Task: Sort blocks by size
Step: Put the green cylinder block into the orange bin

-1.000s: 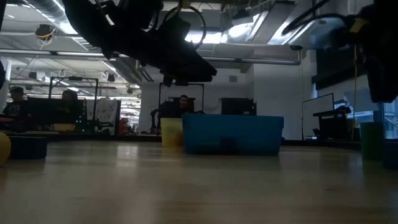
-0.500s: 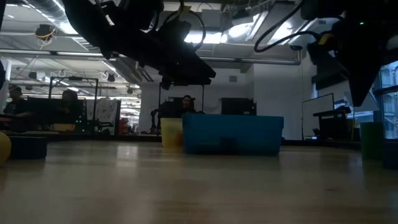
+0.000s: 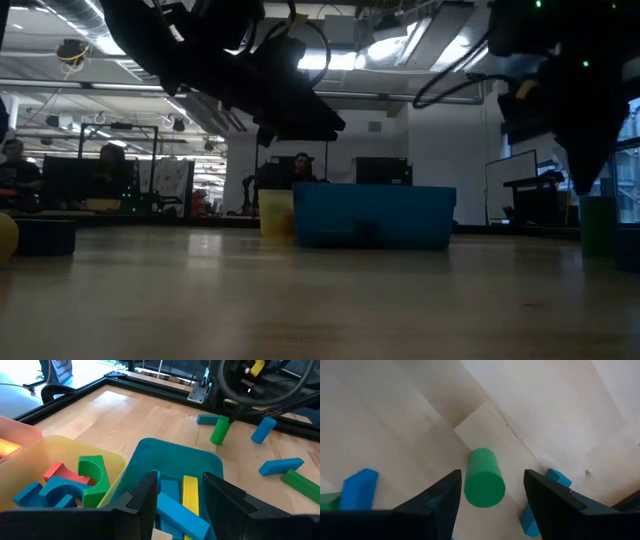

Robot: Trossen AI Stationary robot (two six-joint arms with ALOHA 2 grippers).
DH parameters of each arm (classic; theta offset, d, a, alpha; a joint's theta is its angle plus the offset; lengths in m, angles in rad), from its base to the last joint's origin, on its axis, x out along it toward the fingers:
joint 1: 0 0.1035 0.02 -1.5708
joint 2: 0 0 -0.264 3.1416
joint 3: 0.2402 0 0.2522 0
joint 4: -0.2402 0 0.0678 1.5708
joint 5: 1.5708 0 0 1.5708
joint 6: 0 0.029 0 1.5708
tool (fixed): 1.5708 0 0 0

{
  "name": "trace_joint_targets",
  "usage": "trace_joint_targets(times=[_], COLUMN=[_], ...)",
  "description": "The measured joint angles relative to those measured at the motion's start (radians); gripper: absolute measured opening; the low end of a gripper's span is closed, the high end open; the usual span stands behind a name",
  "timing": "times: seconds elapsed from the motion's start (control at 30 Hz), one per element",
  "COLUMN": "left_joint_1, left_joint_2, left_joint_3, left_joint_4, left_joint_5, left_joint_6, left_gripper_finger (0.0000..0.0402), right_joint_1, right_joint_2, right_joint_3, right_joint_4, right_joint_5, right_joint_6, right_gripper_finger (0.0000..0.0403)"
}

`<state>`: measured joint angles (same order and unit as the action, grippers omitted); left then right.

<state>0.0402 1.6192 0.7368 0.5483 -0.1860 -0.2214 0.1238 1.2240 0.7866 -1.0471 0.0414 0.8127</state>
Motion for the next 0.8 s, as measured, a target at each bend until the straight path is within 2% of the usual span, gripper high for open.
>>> trace_joint_targets(times=[0.23,0.57,0.67,0.8], left_joint_1=[0.0,0.0,0.0,0.0], left_joint_2=[0.0,0.0,-0.006,-0.051], left_joint_3=[0.0,0.0,0.0,0.0], left_joint_4=[-0.016,-0.015,-0.018,-0.053], left_joint_5=[0.0,0.0,0.0,0.0], left_joint_6=[0.0,0.02,0.047,0.061], left_gripper_finger=[0.0141,0.0141,0.0141,0.0141], right_joint_1=[0.0,0.0,0.0,0.0], right_joint_2=[0.0,0.004,0.004,0.004], right_joint_3=[-0.073,-0.138,-0.146,-0.147], right_joint_4=[0.097,0.119,0.141,0.144], right_joint_5=[-0.053,-0.041,-0.034,-0.034], right_joint_6=[0.002,0.035,0.032,0.031], right_gripper_finger=[0.0218,0.0214,0.0191,0.0135])
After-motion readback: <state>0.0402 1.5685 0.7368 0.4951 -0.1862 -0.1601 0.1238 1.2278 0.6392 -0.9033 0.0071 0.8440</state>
